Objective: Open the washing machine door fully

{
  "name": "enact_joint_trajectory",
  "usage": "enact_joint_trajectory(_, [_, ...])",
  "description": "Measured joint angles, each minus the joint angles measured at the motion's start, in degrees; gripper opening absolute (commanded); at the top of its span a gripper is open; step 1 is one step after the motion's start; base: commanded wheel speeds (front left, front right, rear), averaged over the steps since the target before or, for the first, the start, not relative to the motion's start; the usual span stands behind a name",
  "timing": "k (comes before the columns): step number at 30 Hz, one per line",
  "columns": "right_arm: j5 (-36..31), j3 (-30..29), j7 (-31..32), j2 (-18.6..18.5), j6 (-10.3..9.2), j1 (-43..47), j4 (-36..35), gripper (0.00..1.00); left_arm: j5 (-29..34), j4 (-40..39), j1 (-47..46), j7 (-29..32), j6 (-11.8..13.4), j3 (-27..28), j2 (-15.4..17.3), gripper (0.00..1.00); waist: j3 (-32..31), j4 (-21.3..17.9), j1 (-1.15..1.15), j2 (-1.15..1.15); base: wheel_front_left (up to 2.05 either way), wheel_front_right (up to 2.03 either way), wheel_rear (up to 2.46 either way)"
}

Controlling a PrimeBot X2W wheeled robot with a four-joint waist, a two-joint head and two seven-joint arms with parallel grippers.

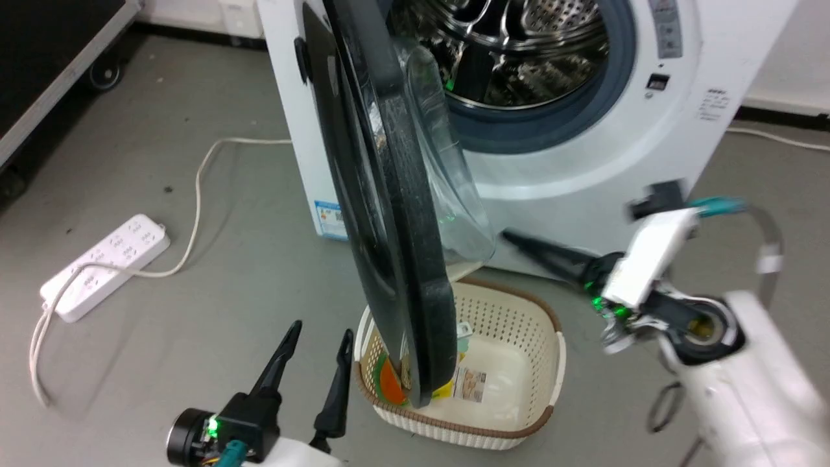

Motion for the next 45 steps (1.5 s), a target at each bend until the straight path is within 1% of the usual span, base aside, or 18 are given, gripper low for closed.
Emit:
enact_joint_trajectory(4, [-13.1,1.2,-13.4,-6.2,0.01,4.5,-13.7,1.0,-1.9,1.6,0.6,0.0,-2.9,2.0,0.9,1.0,-1.5,-1.2,-0.01,0.0,0.0,0.0,0.0])
enact_joint_trajectory(6, [-18.7,2.4,-19.5,-8.6,0.0,7.2,-18.4,1.0,-3.0,2.4,0.6,0.0,-4.2,2.9,1.0,1.0,-2.2,-2.2,0.0,0.0,0.0,0.0,0.0])
enact_joint_trajectory(7, [-22.7,3.8,-22.6,-10.4,0.01,8.6,-20.7,1.0,-3.3,2.9,0.6,0.0,-4.6,3.1,1.1,1.0,-2.6,-2.6,0.0,0.0,0.0,0.0,0.0])
enact_joint_trajectory(8, [-26.5,4.9,-25.8,-12.1,0.01,9.9,-22.5,1.0,-3.7,3.3,0.6,0.0,-5.0,3.2,1.2,1.0,-3.0,-3.1,-0.01,0.0,0.0,0.0,0.0])
enact_joint_trajectory(11, [-36.7,5.9,-35.6,-15.6,0.01,13.0,-25.6,1.0,-4.2,4.5,0.6,0.0,-5.7,3.8,1.5,1.0,-3.8,-4.8,-0.01,0.0,0.0,0.0,0.0])
enact_joint_trajectory(13, [-42.3,4.2,-41.7,-16.0,0.01,15.4,-26.4,1.0,-4.4,5.1,0.6,0.0,-5.7,4.5,1.6,1.0,-4.3,-5.9,0.0,0.0,0.0,0.0,0.0])
enact_joint_trajectory(15, [-47.8,1.2,-46.5,-15.7,0.01,18.7,-26.8,1.0,-4.6,5.2,0.6,0.0,-5.7,5.1,1.8,1.0,-4.8,-6.8,-0.01,0.0,0.0,0.0,0.0])
enact_joint_trajectory(17, [-53.8,-2.6,-50.1,-14.3,0.01,22.7,-27.4,1.0,-4.5,5.3,0.6,0.0,-5.5,5.5,2.0,1.0,-5.2,-7.8,-0.01,0.0,0.0,0.0,0.0])
enact_joint_trajectory(18, [-56.9,-4.4,-51.7,-12.9,0.01,24.9,-27.9,1.0,-4.5,5.4,0.7,0.0,-5.0,5.9,2.2,1.0,-5.4,-8.3,0.0,0.0,0.0,0.0,0.0])
enact_joint_trajectory(20, [-61.7,-7.7,-53.7,-8.9,0.01,29.4,-28.9,1.0,-4.5,5.4,0.9,0.0,-4.6,6.6,2.3,1.0,-5.6,-9.1,-0.01,0.0,0.0,0.0,0.0])
enact_joint_trajectory(23, [-67.3,-10.4,-55.2,-3.0,0.01,35.1,-30.1,1.0,-4.2,5.0,1.6,0.0,-4.1,7.3,2.3,1.0,-5.7,-10.3,-0.01,0.0,0.0,0.0,0.0])
enact_joint_trajectory(24, [-69.0,-10.8,-55.5,-1.6,0.01,36.6,-30.2,1.0,-3.9,4.8,2.1,0.0,-3.9,7.4,2.3,1.0,-5.7,-10.6,-0.01,0.0,0.0,0.0,0.0])
enact_joint_trajectory(26, [-71.3,-11.2,-56.0,0.1,0.01,38.9,-30.4,1.0,-3.4,4.4,2.9,0.0,-3.6,7.5,2.2,1.0,-5.8,-11.1,-0.01,0.0,0.0,0.0,0.0])
enact_joint_trajectory(28, [-72.5,-11.0,-56.2,1.1,0.01,40.3,-30.4,1.0,-2.9,4.0,3.7,0.0,-3.4,7.9,2.0,1.0,-5.8,-11.6,-0.01,0.0,0.0,0.0,0.0])
enact_joint_trajectory(31, [-73.5,-10.3,-56.6,1.6,0.01,41.5,-29.6,1.0,-1.9,3.3,4.4,0.0,-2.9,8.6,1.1,1.0,-5.8,-11.9,0.0,0.0,0.0,0.0,0.0])
enact_joint_trajectory(38, [-73.9,-10.5,-57.0,2.2,0.01,42.0,-28.2,1.0,0.0,3.0,5.3,0.0,-3.1,8.8,0.2,1.0,-6.0,-11.4,0.0,0.0,0.0,0.0,0.0])
enact_joint_trajectory(39, [-73.9,-10.6,-57.0,2.2,0.01,42.0,-28.2,1.0,0.2,3.0,5.3,0.0,-3.2,8.9,0.0,0.0,-6.0,-11.3,0.0,0.0,0.0,0.0,0.0])
enact_joint_trajectory(45, [-73.8,-10.7,-57.2,2.4,0.01,41.9,-28.1,1.0,0.5,1.4,5.3,0.0,-3.6,9.9,-1.1,0.0,-5.8,-11.0,0.0,0.0,0.0,0.0,0.0])
